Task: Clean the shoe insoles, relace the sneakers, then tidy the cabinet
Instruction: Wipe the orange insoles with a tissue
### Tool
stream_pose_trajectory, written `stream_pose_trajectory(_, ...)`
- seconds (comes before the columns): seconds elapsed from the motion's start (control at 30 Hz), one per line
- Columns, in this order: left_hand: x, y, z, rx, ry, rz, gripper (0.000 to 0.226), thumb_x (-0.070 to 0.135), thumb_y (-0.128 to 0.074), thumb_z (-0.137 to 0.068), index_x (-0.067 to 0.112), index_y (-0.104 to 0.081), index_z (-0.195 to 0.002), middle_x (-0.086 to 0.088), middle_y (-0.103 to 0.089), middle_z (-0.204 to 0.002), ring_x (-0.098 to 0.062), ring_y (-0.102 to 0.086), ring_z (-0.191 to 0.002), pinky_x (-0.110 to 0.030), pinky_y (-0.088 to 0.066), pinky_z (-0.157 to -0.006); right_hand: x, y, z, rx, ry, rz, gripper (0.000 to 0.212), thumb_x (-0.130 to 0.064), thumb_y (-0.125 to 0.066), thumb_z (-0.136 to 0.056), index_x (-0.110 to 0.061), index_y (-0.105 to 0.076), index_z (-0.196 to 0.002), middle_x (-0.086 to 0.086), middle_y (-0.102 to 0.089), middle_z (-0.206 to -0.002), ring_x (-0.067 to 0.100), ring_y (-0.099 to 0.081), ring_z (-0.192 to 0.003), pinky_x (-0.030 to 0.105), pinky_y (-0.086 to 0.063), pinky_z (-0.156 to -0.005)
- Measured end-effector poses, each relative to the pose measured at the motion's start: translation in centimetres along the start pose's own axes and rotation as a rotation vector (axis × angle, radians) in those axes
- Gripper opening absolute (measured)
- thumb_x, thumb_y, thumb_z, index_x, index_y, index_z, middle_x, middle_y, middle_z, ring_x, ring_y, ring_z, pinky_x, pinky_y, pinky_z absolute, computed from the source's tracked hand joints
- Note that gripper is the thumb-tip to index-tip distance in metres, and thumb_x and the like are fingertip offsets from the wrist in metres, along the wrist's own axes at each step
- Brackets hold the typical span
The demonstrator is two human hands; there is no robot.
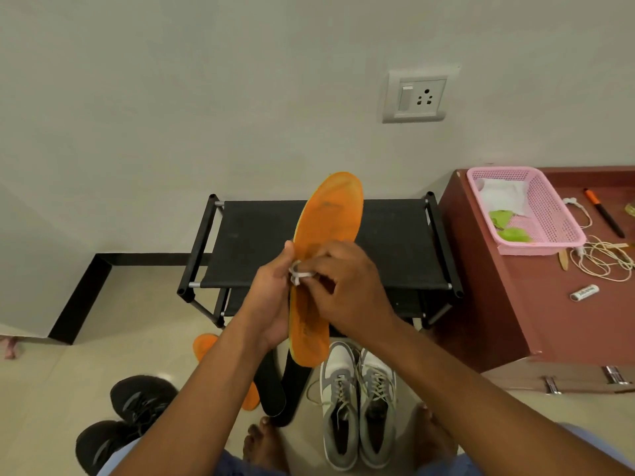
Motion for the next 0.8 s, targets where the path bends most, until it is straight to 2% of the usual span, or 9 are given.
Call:
stream_pose_trajectory(0.1,0.5,0.3,-0.1,-0.008,0.005,0.090,0.071,0.059,-0.024,-0.107,0.006,-0.056,-0.141,-0.018,-0.065,-0.137,-0.033,-0.063,-0.128,-0.047,-0.046,-0.108,-0.9,-1.2,1.0,-0.108,0.037,-0.038,0.011,-0.020,-0.070,-0.091,-0.022,-0.079,-0.098,-0.006,-0.066,-0.091,0.010,-0.055,-0.088,0.033,-0.048,-0.079)
stream_pose_trajectory(0.23,0.5,0.7,-0.3,-0.006,-0.008,0.143,0.070,0.059,-0.023,-0.107,0.007,-0.055,-0.142,-0.018,-0.063,-0.140,-0.033,-0.060,-0.131,-0.047,-0.043,-0.112,-1.1,-1.0,0.6,-0.145,0.055,-0.055,0.006,-0.022,-0.070,-0.089,-0.022,-0.076,-0.091,-0.009,-0.068,-0.088,0.007,-0.055,-0.086,0.032,-0.047,-0.079)
stream_pose_trajectory(0.3,0.3,0.7,-0.3,0.014,-0.028,0.084,0.066,0.058,-0.027,-0.107,0.010,-0.060,-0.138,-0.019,-0.066,-0.136,-0.034,-0.065,-0.125,-0.049,-0.048,-0.106,-0.7,-0.4,-0.1,-0.091,0.050,-0.019,0.006,-0.022,-0.069,-0.090,-0.023,-0.075,-0.091,-0.011,-0.069,-0.089,0.006,-0.054,-0.086,0.029,-0.045,-0.080)
stream_pose_trajectory(0.43,-0.1,-0.5,-0.2,-0.032,-0.013,-0.019,0.059,0.055,-0.027,-0.108,0.018,-0.064,-0.135,-0.018,-0.069,-0.129,-0.033,-0.070,-0.113,-0.050,-0.057,-0.095,1.5,1.9,-1.3,0.132,-0.068,0.116,0.009,-0.027,-0.069,-0.092,-0.024,-0.077,-0.096,-0.011,-0.071,-0.095,0.006,-0.054,-0.089,0.024,-0.041,-0.080)
stream_pose_trajectory(0.57,-0.4,-1.2,-0.1,-0.113,0.028,-0.040,0.060,0.055,-0.026,-0.109,0.016,-0.059,-0.139,-0.018,-0.068,-0.132,-0.033,-0.069,-0.117,-0.049,-0.057,-0.097,3.8,4.2,-1.8,0.270,-0.220,0.196,0.008,-0.030,-0.072,-0.092,-0.028,-0.077,-0.098,-0.014,-0.071,-0.094,0.011,-0.054,-0.086,0.027,-0.044,-0.074)
stream_pose_trajectory(0.7,-0.2,-0.7,-0.4,-0.114,0.006,-0.039,0.063,0.057,-0.024,-0.108,0.013,-0.052,-0.145,-0.017,-0.066,-0.136,-0.038,-0.064,-0.125,-0.053,-0.054,-0.103,6.0,5.0,-1.8,0.260,-0.378,-0.054,0.010,-0.028,-0.074,-0.092,-0.027,-0.079,-0.101,-0.016,-0.073,-0.092,0.009,-0.064,-0.087,0.031,-0.054,-0.077)
stream_pose_trajectory(0.8,0.1,-0.1,-0.7,-0.097,-0.021,-0.006,0.063,0.058,-0.023,-0.108,0.016,-0.048,-0.148,-0.016,-0.064,-0.139,-0.040,-0.061,-0.128,-0.059,-0.049,-0.108,6.9,4.7,-1.6,0.209,-0.465,-0.259,0.011,-0.016,-0.075,-0.092,-0.023,-0.079,-0.099,-0.013,-0.075,-0.089,0.004,-0.069,-0.084,0.018,-0.053,-0.073)
Point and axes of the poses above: each hand's wrist, its own z-axis away from the middle knuckle, its own y-axis out of the back of the hand, x = y × z, the point moved 5 cm from there along -z, towards the middle knuckle
